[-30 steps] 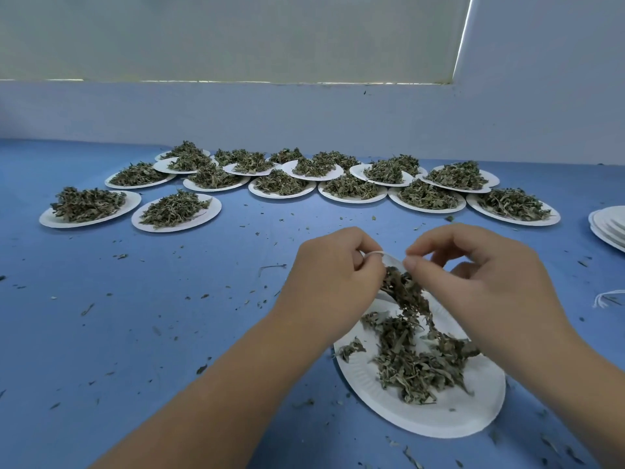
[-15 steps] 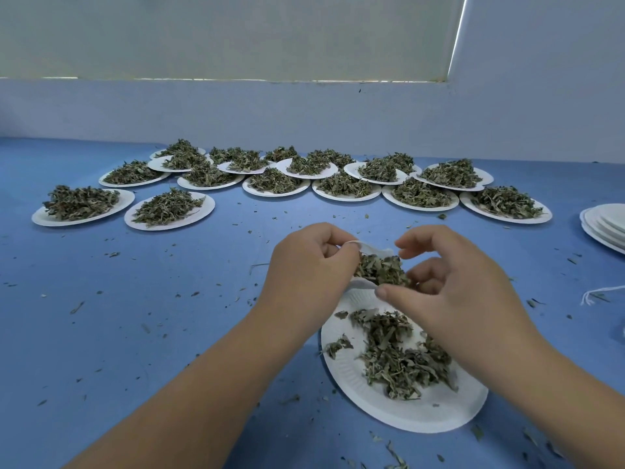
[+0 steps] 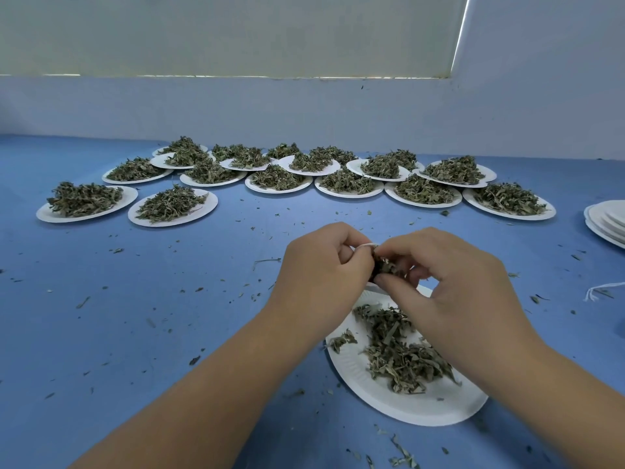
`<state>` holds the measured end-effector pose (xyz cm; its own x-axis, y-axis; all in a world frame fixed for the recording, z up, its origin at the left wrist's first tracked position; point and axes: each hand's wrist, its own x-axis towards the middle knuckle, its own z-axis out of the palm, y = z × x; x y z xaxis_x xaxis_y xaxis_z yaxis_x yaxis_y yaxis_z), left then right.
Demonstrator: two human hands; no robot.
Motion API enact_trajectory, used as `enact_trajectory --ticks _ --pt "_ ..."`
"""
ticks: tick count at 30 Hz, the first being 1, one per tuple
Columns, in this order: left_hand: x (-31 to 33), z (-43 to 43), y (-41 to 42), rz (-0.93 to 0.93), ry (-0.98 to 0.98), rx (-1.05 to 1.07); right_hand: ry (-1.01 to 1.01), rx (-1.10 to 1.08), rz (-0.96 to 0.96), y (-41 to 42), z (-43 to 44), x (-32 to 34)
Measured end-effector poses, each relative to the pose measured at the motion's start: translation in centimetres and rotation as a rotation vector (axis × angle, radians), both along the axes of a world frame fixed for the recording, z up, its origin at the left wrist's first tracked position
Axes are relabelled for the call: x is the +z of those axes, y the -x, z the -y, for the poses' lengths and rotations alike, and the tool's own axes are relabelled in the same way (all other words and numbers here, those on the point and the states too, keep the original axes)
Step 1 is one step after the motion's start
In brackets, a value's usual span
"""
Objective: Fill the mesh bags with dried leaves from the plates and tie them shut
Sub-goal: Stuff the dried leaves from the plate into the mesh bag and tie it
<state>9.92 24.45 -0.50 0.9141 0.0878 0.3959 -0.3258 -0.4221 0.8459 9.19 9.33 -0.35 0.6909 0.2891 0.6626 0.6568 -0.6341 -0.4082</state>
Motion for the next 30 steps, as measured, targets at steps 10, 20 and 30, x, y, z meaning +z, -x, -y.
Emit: enact_trajectory --ticks 10,20,30 --pt "-0.2 0.0 -0.1 0.0 0.018 -0.014 0.048 -0.004 0.113 -0.2 0.3 -0.3" --pt "-0.1 -0.1 0.0 -0.008 0.022 0.015 0.074 -0.035 0.125 -0.7 1.5 0.3" --pt "-0.1 0.2 0.2 -0.024 0.032 -0.042 0.169 -0.018 0.199 -1.6 0.6 -0.3"
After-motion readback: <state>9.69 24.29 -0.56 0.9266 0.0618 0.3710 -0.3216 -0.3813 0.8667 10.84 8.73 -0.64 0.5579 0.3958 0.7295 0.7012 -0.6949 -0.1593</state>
